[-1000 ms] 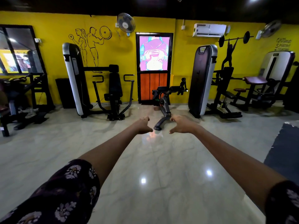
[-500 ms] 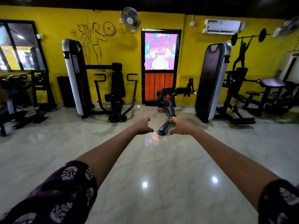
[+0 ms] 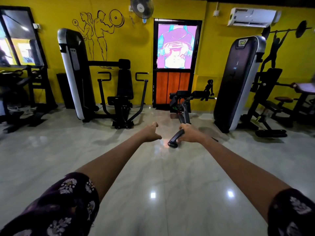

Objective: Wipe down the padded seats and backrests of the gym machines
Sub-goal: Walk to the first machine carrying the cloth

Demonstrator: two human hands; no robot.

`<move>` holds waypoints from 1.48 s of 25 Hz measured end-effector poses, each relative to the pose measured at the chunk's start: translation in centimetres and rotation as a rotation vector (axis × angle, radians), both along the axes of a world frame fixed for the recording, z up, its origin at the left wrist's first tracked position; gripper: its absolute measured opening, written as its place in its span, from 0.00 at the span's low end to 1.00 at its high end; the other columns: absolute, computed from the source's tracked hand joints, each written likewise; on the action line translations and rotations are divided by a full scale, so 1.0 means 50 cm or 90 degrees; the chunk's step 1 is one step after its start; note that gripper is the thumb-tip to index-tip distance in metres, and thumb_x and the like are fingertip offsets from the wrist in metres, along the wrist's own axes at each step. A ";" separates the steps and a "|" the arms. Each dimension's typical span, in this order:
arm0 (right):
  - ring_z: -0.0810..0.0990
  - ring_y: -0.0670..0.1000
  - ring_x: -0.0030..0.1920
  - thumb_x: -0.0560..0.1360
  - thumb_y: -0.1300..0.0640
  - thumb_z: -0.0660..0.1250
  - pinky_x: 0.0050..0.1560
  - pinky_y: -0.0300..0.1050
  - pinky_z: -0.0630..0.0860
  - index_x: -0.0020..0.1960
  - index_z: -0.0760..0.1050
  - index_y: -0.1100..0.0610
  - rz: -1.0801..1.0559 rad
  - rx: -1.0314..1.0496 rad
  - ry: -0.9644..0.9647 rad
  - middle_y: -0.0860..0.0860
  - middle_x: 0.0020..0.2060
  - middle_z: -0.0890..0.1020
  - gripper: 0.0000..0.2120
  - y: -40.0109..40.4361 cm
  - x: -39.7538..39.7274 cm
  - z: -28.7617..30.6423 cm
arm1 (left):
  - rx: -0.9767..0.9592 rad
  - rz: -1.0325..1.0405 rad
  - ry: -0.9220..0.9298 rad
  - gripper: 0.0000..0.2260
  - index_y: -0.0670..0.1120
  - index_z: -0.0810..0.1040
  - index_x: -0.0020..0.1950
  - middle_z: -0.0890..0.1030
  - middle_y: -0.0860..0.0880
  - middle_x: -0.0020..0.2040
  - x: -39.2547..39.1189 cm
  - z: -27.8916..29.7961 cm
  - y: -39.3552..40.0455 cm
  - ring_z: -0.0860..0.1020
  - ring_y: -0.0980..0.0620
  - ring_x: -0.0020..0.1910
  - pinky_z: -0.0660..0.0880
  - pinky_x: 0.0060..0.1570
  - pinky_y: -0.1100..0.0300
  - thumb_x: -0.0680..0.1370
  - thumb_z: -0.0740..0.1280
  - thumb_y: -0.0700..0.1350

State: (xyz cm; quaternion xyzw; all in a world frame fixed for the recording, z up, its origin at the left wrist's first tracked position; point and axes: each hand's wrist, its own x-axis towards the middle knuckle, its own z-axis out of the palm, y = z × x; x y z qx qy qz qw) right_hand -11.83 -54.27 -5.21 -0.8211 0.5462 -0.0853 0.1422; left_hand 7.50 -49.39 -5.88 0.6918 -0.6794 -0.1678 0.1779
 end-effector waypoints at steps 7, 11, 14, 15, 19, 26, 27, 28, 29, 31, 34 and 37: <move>0.72 0.55 0.60 0.69 0.52 0.75 0.50 0.41 0.69 0.65 0.68 0.61 -0.004 0.008 -0.016 0.58 0.63 0.70 0.30 -0.370 0.083 -0.012 | 0.005 -0.008 0.033 0.29 0.41 0.62 0.72 0.67 0.42 0.70 0.090 -0.004 -0.385 0.68 0.44 0.68 0.68 0.63 0.54 0.75 0.70 0.46; 0.72 0.55 0.60 0.69 0.52 0.75 0.52 0.43 0.70 0.66 0.67 0.60 -0.014 0.021 -0.018 0.57 0.64 0.70 0.30 -0.558 0.117 -0.029 | 0.015 -0.014 0.042 0.28 0.42 0.62 0.72 0.68 0.42 0.70 0.120 -0.015 -0.582 0.69 0.43 0.67 0.69 0.64 0.51 0.75 0.70 0.46; 0.72 0.55 0.59 0.69 0.53 0.75 0.50 0.41 0.69 0.66 0.67 0.61 -0.013 0.029 -0.014 0.57 0.64 0.70 0.30 -0.713 0.137 -0.055 | 0.013 -0.027 0.026 0.28 0.40 0.63 0.72 0.68 0.41 0.70 0.140 -0.042 -0.730 0.68 0.44 0.68 0.67 0.65 0.53 0.75 0.70 0.45; 0.72 0.55 0.60 0.69 0.53 0.75 0.50 0.41 0.68 0.67 0.67 0.61 -0.012 0.027 -0.014 0.57 0.64 0.70 0.31 -0.768 0.142 -0.064 | 0.014 -0.030 0.023 0.28 0.40 0.63 0.72 0.67 0.41 0.70 0.147 -0.050 -0.783 0.68 0.44 0.68 0.67 0.64 0.53 0.76 0.70 0.45; 0.72 0.56 0.60 0.70 0.54 0.74 0.52 0.43 0.70 0.68 0.66 0.61 0.005 0.030 -0.017 0.58 0.64 0.71 0.31 -0.980 0.163 -0.092 | 0.026 -0.030 0.015 0.28 0.40 0.62 0.72 0.67 0.41 0.71 0.174 -0.081 -0.993 0.67 0.44 0.68 0.67 0.64 0.54 0.76 0.69 0.45; 0.70 0.57 0.63 0.71 0.53 0.73 0.57 0.46 0.69 0.68 0.66 0.62 0.029 0.043 0.000 0.58 0.66 0.68 0.31 -1.348 0.196 -0.104 | 0.031 -0.014 0.022 0.28 0.41 0.63 0.72 0.68 0.42 0.70 0.179 -0.084 -1.361 0.68 0.45 0.68 0.67 0.63 0.55 0.75 0.70 0.46; 0.70 0.56 0.63 0.71 0.53 0.73 0.57 0.46 0.69 0.68 0.66 0.62 0.027 0.048 0.001 0.57 0.66 0.68 0.31 -1.395 0.199 -0.109 | 0.038 -0.009 0.023 0.28 0.41 0.63 0.72 0.68 0.42 0.70 0.181 -0.090 -1.411 0.68 0.45 0.68 0.67 0.62 0.56 0.75 0.70 0.46; 0.70 0.56 0.63 0.71 0.53 0.73 0.57 0.46 0.69 0.69 0.65 0.62 0.027 0.053 0.007 0.57 0.66 0.68 0.31 -1.444 0.201 -0.118 | 0.044 -0.006 0.022 0.28 0.41 0.63 0.71 0.68 0.42 0.70 0.183 -0.100 -1.464 0.68 0.45 0.68 0.68 0.62 0.56 0.75 0.70 0.46; 0.70 0.56 0.64 0.71 0.53 0.73 0.57 0.45 0.69 0.69 0.65 0.62 0.030 0.057 0.013 0.57 0.66 0.69 0.32 -1.494 0.203 -0.128 | 0.048 -0.004 0.020 0.29 0.41 0.63 0.71 0.68 0.42 0.70 0.187 -0.108 -1.516 0.69 0.45 0.67 0.68 0.62 0.55 0.75 0.70 0.46; 0.70 0.56 0.64 0.71 0.53 0.73 0.57 0.45 0.69 0.69 0.66 0.62 0.022 0.065 0.011 0.58 0.66 0.69 0.32 -1.603 0.208 -0.142 | 0.047 -0.004 0.017 0.29 0.41 0.64 0.71 0.69 0.42 0.70 0.196 -0.122 -1.627 0.69 0.45 0.67 0.68 0.62 0.55 0.75 0.71 0.46; 0.70 0.55 0.63 0.71 0.52 0.73 0.57 0.44 0.69 0.69 0.66 0.62 0.012 0.065 0.003 0.57 0.65 0.70 0.32 -1.756 0.219 -0.162 | 0.043 -0.015 0.015 0.29 0.41 0.63 0.71 0.69 0.42 0.70 0.213 -0.144 -1.784 0.69 0.45 0.67 0.69 0.62 0.55 0.75 0.71 0.46; 0.72 0.55 0.60 0.71 0.52 0.73 0.53 0.44 0.70 0.68 0.67 0.62 -0.007 0.072 0.004 0.57 0.62 0.71 0.31 -1.916 0.244 -0.170 | 0.053 -0.024 0.004 0.29 0.41 0.63 0.71 0.69 0.42 0.69 0.241 -0.156 -1.958 0.69 0.44 0.67 0.69 0.61 0.56 0.75 0.70 0.46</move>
